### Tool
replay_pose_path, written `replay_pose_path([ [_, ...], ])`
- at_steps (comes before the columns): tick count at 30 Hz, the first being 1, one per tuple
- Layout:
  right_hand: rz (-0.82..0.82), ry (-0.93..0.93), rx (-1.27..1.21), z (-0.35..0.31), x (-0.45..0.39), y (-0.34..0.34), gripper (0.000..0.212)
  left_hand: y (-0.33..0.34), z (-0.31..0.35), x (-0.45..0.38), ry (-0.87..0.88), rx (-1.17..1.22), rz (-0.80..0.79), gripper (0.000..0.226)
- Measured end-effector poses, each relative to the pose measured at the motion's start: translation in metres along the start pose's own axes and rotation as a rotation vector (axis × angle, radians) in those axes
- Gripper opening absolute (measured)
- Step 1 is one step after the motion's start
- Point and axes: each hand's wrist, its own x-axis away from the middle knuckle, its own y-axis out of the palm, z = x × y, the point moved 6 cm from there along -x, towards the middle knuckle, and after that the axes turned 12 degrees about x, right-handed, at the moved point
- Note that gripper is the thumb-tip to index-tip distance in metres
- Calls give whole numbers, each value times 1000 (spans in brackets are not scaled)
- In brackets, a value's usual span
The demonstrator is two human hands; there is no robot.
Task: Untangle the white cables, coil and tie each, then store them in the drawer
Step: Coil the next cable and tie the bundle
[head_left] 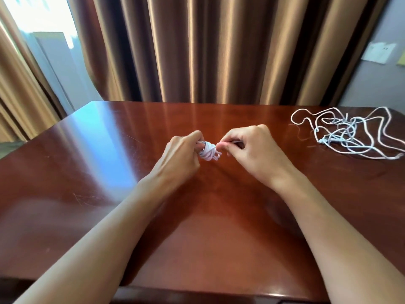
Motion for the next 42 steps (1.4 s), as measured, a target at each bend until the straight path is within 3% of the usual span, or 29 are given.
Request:
replay_pose_path([
  [3, 87, 120, -246, 13, -3, -6, 7, 8, 4, 5, 32, 30, -124, 11],
  [5, 122, 280, -612, 26, -3, -6, 8, 9, 7, 6, 7, 89, -139, 12],
  [7, 62, 443, -968, 31, -1, 3, 9, 11, 10, 6, -29, 146, -156, 12],
  [10, -32, 564, -1228, 30, 2, 17, 11, 17, 13, 8, -42, 237, -236, 14],
  [13, -59, 577, -1213, 31, 3, 22, 23, 19, 22, 9, -23, 389, -316, 12],
  [17, -116, 663, -1086, 34, 8, 34, 16, 14, 36, 10, 14, 564, -340, 11],
  [20, -134, 743, -1204, 30, 9, 38, 12, 8, 32, 6, -56, 720, -206, 13],
  [24, -1, 777, -1349, 20, 10, 41, 3, 7, 13, 1, -351, 1040, 43, 20],
  [26, 130, 669, -1183, 15, 9, 40, 4, 10, 8, 2, -503, 1233, 121, 25],
  [30, 380, 285, -543, 0, 8, 21, 9, 13, -1, 6, -735, 1461, 261, 26],
  [34, 378, -157, -52, -28, 11, 17, 15, 16, -9, 8, -822, 1504, 311, 25],
  [37, 350, -275, 71, -38, 12, 21, 26, 13, -15, 11, -726, 1167, 314, 27],
  [40, 370, -266, 91, -37, 12, 18, 26, 3, -14, 9, -509, 736, 323, 26],
  [42, 339, -205, 29, -33, 11, 17, 26, -3, -10, 8, -407, 591, 354, 17],
])
